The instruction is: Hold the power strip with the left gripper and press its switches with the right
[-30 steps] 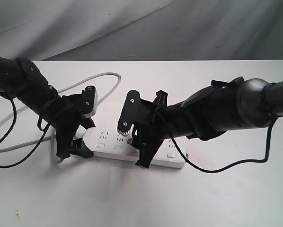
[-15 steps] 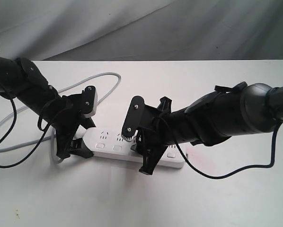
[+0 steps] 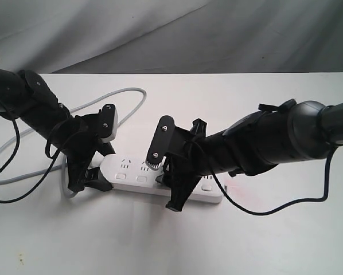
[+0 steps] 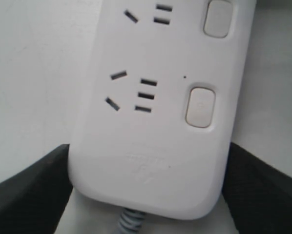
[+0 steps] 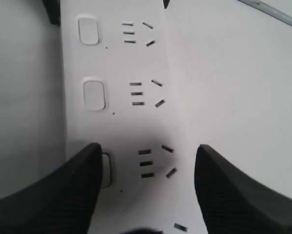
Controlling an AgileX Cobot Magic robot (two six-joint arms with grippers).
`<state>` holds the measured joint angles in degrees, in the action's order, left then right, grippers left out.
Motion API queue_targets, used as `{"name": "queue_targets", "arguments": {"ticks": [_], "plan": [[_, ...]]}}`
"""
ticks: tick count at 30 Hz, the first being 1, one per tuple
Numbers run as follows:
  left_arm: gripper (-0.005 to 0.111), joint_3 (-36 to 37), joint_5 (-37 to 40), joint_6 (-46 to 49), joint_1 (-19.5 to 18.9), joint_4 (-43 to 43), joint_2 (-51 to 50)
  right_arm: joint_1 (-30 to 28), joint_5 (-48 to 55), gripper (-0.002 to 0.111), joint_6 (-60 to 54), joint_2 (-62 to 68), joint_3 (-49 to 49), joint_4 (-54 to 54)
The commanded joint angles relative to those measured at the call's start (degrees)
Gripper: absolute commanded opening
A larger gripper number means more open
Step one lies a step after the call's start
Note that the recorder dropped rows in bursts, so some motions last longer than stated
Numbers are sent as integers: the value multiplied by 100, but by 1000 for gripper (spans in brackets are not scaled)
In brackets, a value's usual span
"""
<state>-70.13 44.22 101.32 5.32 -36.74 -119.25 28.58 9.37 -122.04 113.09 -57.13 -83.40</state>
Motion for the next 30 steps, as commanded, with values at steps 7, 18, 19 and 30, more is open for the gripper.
{"name": "queue_targets", "arguments": {"ticks": [7, 18, 19, 30], "plan": [[73, -21, -54, -40, 29, -46, -19, -10, -354, 54, -50, -1063, 273, 140], [73, -21, -54, -27, 29, -46, -19, -177, -508, 54, -62, -1001, 718, -53], [73, -21, -54, -27, 29, -46, -19, -177, -508, 54, -62, -927, 718, -53], [73, -21, -54, -42, 29, -46, -19, -177, -508, 54, -71, -646, 707, -53]]}}
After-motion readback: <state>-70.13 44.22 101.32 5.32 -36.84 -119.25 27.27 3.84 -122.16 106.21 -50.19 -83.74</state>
